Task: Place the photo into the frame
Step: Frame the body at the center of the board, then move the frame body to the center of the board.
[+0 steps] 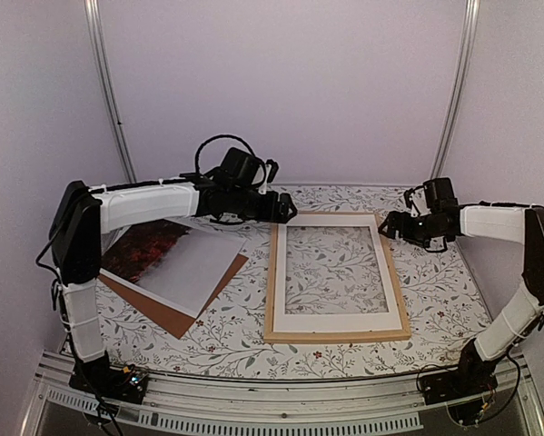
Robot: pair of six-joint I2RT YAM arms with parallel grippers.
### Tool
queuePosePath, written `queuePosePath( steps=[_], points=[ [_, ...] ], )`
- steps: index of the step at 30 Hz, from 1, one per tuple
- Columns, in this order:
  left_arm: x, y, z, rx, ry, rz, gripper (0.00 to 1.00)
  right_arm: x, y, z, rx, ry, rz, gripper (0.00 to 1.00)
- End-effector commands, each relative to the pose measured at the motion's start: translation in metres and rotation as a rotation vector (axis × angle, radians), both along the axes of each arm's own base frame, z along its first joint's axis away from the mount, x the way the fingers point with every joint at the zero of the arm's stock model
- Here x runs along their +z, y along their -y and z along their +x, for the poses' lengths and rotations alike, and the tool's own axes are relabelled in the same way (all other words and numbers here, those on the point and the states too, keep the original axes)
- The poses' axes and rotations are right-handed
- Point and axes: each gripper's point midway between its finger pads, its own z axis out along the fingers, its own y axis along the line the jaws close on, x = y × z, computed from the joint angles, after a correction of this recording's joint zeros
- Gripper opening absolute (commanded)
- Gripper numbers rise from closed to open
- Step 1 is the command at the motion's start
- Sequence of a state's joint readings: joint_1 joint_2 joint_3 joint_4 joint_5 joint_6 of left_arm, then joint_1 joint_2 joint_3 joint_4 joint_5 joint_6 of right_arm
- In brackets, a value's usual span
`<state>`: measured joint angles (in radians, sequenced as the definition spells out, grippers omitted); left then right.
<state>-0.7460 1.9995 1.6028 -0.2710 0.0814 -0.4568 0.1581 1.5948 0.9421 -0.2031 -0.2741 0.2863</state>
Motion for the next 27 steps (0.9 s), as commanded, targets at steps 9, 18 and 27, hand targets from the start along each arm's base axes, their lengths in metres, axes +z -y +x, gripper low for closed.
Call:
queuePosePath(
  steps=[9,18,27],
  points=[
    [0.024,-0.095,0.028,0.179,0.105,0.104,0.90,0.041,-0.025,0.034,0.045,0.162,-0.045,0.94],
    [0.002,-0.094,0.019,0.163,0.060,0.102,0.90,0.014,-0.056,0.090,0.103,0.190,-0.046,0.93],
    [-0.010,-0.099,0.015,0.167,0.040,0.119,0.90,-0.040,-0.073,0.115,0.143,0.102,-0.041,0.92]
  ],
)
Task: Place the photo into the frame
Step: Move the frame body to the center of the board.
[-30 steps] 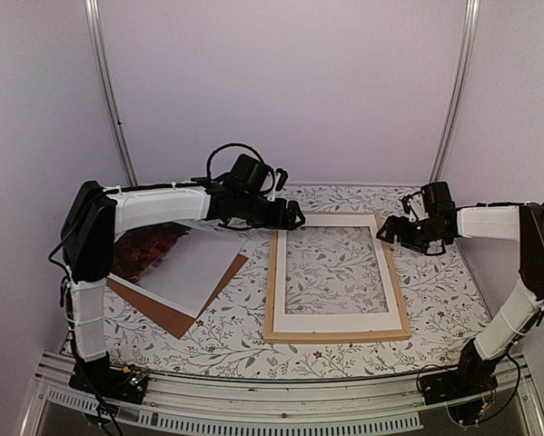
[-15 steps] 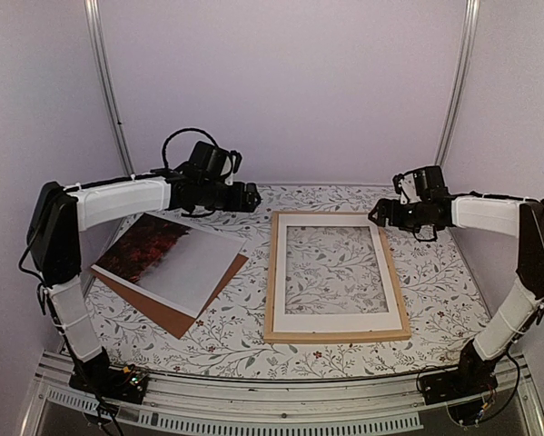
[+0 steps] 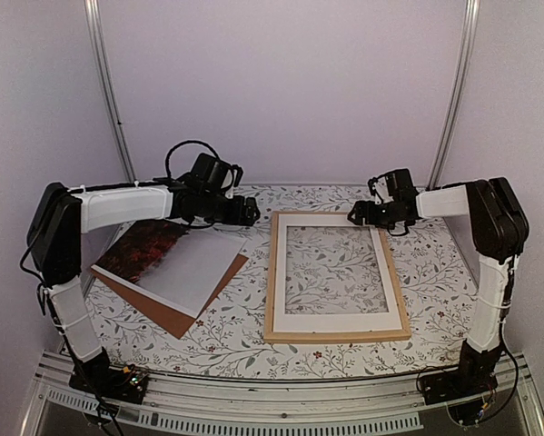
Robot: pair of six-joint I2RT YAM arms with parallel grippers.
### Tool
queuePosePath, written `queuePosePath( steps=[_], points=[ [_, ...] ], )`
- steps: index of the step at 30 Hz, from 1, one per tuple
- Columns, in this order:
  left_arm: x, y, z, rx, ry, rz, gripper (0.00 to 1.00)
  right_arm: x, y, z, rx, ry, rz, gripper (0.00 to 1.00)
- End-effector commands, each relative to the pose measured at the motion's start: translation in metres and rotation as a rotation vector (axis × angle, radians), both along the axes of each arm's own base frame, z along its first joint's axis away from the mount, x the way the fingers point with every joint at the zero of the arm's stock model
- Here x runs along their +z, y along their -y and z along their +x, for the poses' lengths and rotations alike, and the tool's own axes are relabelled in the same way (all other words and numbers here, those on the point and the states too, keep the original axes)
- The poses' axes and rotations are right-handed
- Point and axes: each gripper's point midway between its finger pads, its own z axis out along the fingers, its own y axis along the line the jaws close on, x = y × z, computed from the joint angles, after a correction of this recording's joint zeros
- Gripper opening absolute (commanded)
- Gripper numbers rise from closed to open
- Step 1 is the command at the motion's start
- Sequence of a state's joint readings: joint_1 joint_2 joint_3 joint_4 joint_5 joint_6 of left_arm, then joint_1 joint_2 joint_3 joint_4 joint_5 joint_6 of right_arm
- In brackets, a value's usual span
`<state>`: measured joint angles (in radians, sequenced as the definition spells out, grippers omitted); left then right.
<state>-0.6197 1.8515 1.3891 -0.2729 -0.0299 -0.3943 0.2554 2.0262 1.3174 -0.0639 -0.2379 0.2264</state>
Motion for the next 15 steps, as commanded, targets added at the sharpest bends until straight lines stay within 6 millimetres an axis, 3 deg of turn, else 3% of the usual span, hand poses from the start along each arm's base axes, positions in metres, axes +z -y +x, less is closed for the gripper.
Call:
queuePosePath(
  steps=[1,6,15],
  points=[
    [0.004,0.000,-0.003,-0.004,0.016,-0.010,0.90,-0.017,-0.011,0.011,0.028,-0.019,0.000,0.92],
    [-0.001,0.000,-0.004,-0.006,0.006,-0.004,0.90,-0.036,-0.012,0.006,0.025,-0.069,-0.009,0.92],
    [-0.009,-0.004,-0.006,0.001,-0.005,0.012,0.90,-0.041,-0.010,-0.011,0.027,-0.120,-0.032,0.91]
  ],
)
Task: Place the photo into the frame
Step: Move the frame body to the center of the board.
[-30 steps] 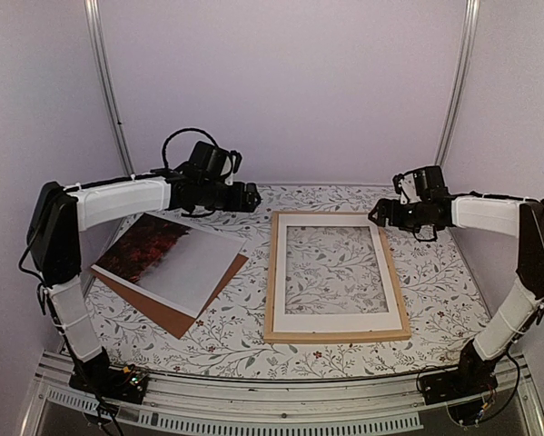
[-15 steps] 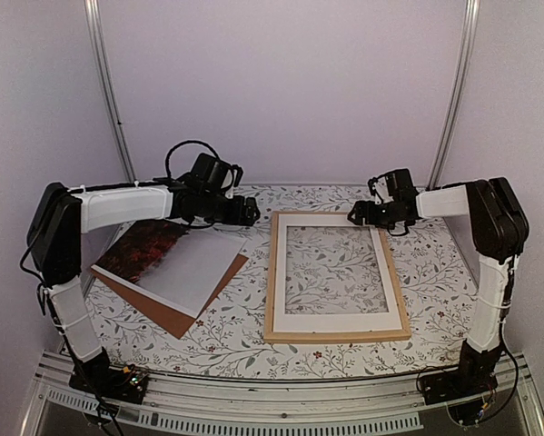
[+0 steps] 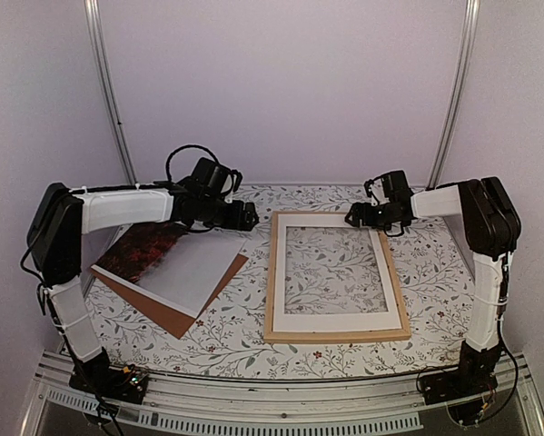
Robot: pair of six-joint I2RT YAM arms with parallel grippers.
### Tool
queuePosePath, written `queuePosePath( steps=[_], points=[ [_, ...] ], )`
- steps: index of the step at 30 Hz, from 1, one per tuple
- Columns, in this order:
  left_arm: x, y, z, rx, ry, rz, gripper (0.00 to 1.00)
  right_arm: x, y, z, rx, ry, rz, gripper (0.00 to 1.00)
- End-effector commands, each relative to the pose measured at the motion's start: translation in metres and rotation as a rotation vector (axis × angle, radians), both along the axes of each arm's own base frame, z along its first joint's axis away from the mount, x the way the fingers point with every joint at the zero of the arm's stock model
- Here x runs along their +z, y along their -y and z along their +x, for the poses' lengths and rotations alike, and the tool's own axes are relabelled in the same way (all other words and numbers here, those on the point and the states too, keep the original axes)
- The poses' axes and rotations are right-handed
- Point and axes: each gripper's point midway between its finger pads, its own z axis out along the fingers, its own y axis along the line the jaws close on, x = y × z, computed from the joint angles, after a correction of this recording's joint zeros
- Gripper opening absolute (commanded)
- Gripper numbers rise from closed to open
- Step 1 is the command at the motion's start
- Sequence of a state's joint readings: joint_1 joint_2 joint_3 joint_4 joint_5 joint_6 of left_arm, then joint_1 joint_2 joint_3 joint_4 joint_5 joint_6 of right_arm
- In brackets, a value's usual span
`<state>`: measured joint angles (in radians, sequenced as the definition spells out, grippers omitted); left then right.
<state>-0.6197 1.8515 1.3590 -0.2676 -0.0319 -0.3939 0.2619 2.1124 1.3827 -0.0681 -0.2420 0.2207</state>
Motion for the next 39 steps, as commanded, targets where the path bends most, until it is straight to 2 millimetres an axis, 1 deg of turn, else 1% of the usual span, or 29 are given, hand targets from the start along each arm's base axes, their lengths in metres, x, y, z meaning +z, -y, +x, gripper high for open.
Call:
queuePosePath(
  steps=[1,5,9,11,14,16,20,23,24,27,30,33,36,38,39],
  points=[
    [0.003,-0.001,-0.002,0.000,0.015,-0.001,0.90,-0.020,-0.003,-0.025,0.016,-0.102,-0.029,0.91],
    [0.001,-0.003,-0.003,0.004,0.013,0.007,0.90,-0.022,-0.004,-0.038,0.023,-0.118,-0.035,0.91],
    [-0.001,-0.004,-0.004,0.003,0.010,0.010,0.90,-0.015,-0.006,-0.046,0.034,-0.110,-0.037,0.91],
    [-0.001,-0.004,-0.004,0.003,0.010,0.010,0.90,-0.011,-0.004,-0.048,0.032,-0.099,-0.043,0.91],
    [-0.001,-0.004,-0.004,0.002,0.009,0.009,0.90,-0.002,-0.003,-0.047,0.029,-0.077,-0.048,0.91],
    [0.000,-0.005,-0.004,0.009,0.011,0.015,0.90,0.007,-0.003,-0.043,0.030,-0.058,-0.049,0.91],
    [0.002,-0.017,-0.004,0.045,0.024,0.061,0.93,0.031,-0.007,-0.037,0.041,-0.013,-0.035,0.92],
    [0.004,-0.031,-0.005,0.073,0.037,0.103,0.94,0.054,-0.009,-0.037,0.047,0.025,-0.022,0.93],
    [0.004,-0.036,-0.006,0.081,0.035,0.112,0.95,0.058,-0.009,-0.038,0.047,0.031,-0.022,0.93],
    [-0.001,-0.057,-0.011,0.122,0.010,0.126,0.98,0.075,-0.015,-0.045,0.060,0.057,-0.029,0.94],
    [-0.005,-0.082,-0.018,0.169,-0.014,0.122,1.00,0.090,-0.032,-0.054,0.095,0.079,-0.028,0.94],
    [-0.011,-0.111,-0.027,0.226,-0.039,0.116,1.00,0.099,-0.060,-0.067,0.150,0.095,-0.027,0.94],
    [-0.023,-0.140,-0.037,0.284,-0.087,0.097,1.00,0.103,-0.098,-0.081,0.221,0.098,-0.019,0.94],
    [-0.032,-0.158,-0.044,0.323,-0.119,0.075,1.00,0.108,-0.128,-0.094,0.280,0.106,-0.001,0.94],
    [-0.035,-0.166,-0.047,0.343,-0.130,0.065,1.00,0.106,-0.144,-0.099,0.309,0.103,0.005,0.94]
  ],
)
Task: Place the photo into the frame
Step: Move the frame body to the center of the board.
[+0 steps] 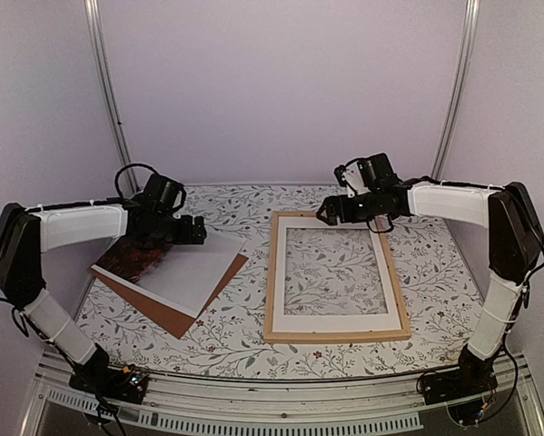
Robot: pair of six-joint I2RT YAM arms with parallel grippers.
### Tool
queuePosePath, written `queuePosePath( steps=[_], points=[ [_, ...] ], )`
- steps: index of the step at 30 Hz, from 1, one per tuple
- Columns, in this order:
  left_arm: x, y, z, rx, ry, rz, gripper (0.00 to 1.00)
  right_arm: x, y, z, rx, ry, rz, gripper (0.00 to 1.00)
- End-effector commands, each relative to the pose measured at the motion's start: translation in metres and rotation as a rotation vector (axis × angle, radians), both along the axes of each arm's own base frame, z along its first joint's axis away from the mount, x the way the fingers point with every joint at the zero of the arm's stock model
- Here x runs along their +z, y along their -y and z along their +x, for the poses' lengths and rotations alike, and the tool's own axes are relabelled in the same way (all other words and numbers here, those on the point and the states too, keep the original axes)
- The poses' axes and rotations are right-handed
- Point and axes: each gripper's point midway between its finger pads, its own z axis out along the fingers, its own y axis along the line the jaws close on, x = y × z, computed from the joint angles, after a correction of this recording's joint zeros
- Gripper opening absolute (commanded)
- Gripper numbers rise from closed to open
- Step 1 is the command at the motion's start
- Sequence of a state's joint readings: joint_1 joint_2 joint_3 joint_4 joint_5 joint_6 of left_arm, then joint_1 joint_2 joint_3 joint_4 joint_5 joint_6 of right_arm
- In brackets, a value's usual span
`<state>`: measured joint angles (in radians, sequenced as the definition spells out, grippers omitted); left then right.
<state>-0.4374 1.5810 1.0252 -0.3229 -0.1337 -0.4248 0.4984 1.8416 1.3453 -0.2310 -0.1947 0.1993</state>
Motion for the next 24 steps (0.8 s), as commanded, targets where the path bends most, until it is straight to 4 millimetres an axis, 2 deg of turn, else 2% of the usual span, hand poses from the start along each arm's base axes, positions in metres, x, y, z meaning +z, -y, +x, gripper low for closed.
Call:
queuePosePath(
  steps=[1,5,6,9,10,13,14,15,18,21,24],
  points=[
    [-0.016,-0.035,-0.018,0.091,-0.058,-0.055,1.00,0.014,-0.066,-0.026,0.125,0.013,0.028,0.94],
    [-0.021,-0.058,-0.024,0.158,-0.059,-0.110,1.00,0.011,-0.134,-0.054,0.267,-0.006,0.074,0.94],
    [-0.022,-0.061,-0.023,0.169,-0.060,-0.134,1.00,0.016,-0.156,-0.065,0.314,-0.002,0.094,0.94],
    [-0.032,-0.077,-0.022,0.243,-0.074,-0.218,1.00,0.002,-0.205,-0.089,0.416,-0.037,0.110,0.94],
    [-0.036,-0.084,-0.022,0.271,-0.079,-0.249,1.00,-0.010,-0.219,-0.097,0.445,-0.060,0.109,0.94],
    [-0.043,-0.104,-0.027,0.353,-0.072,-0.298,1.00,-0.027,-0.252,-0.121,0.516,-0.092,0.115,0.94],
    [-0.043,-0.111,-0.028,0.379,-0.062,-0.291,1.00,-0.041,-0.259,-0.127,0.531,-0.113,0.108,0.94],
    [-0.041,-0.117,-0.029,0.400,-0.049,-0.278,1.00,-0.046,-0.265,-0.133,0.543,-0.126,0.109,0.93],
    [-0.037,-0.141,-0.029,0.467,-0.017,-0.223,1.00,-0.074,-0.271,-0.141,0.552,-0.176,0.089,0.93],
    [-0.037,-0.160,-0.025,0.511,-0.003,-0.201,1.00,-0.095,-0.264,-0.140,0.517,-0.211,0.046,0.93],
    [-0.041,-0.161,-0.014,0.508,-0.005,-0.203,1.00,-0.109,-0.254,-0.137,0.475,-0.216,-0.008,0.93]
  ],
)
